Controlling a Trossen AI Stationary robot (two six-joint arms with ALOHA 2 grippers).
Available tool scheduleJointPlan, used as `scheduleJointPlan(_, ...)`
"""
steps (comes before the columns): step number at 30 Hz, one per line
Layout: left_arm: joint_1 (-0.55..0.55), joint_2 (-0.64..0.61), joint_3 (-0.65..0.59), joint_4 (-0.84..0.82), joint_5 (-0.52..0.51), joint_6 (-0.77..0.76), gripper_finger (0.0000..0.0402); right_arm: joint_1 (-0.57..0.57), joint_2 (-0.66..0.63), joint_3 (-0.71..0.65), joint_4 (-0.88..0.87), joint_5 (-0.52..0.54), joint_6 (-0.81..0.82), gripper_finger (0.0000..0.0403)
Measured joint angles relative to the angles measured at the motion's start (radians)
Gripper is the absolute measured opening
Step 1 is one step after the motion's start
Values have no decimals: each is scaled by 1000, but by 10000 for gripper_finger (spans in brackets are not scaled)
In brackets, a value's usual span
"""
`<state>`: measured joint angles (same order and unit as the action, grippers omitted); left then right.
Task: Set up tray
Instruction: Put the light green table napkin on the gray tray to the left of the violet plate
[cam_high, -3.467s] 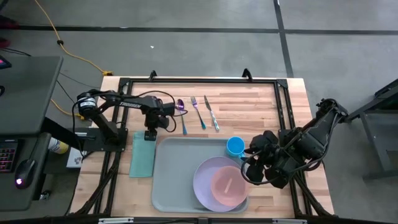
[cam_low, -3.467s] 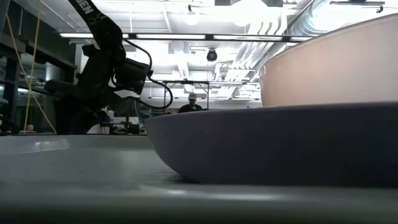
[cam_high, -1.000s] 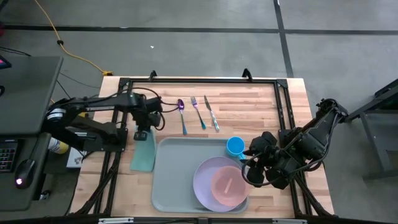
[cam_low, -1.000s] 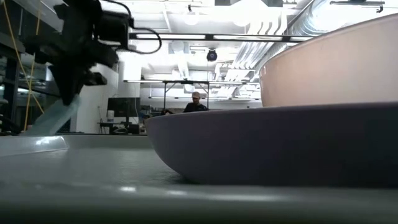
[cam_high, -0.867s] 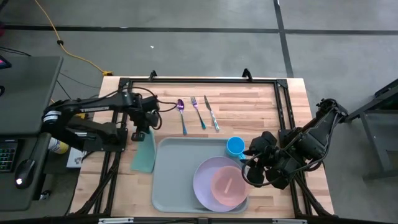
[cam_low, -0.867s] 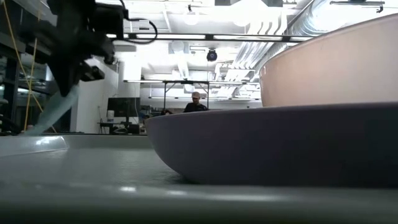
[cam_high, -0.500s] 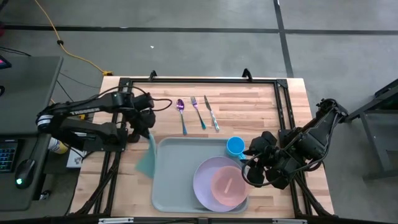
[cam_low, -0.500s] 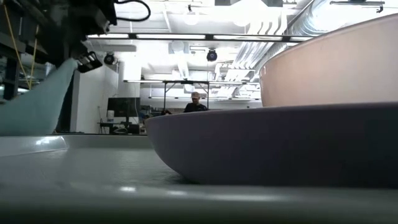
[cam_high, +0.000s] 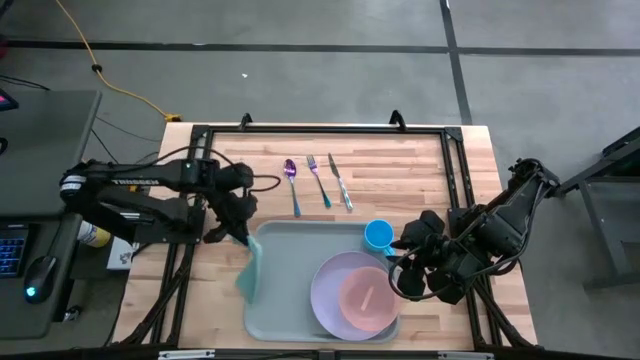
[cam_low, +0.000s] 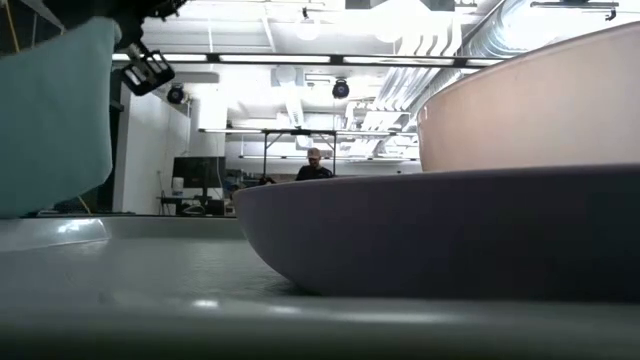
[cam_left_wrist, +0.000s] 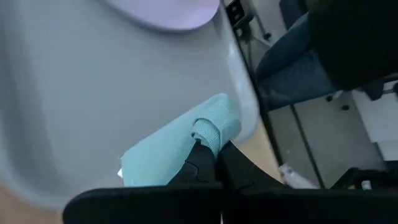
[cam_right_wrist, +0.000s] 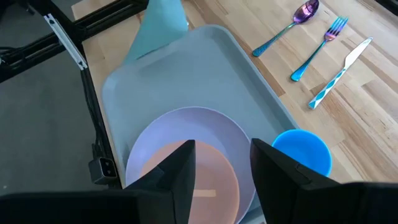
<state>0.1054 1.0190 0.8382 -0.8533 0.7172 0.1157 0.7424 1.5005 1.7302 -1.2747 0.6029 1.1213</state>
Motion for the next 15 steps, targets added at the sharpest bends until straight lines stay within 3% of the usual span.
scheduleJointPlan(7,-168,52,0,136,-48,-220,16,0,0,0,0,-3,0,131)
scheduleJointPlan(15,-319,167,0,199,-205,-410,16,0,0,0,0,-5,-4,131)
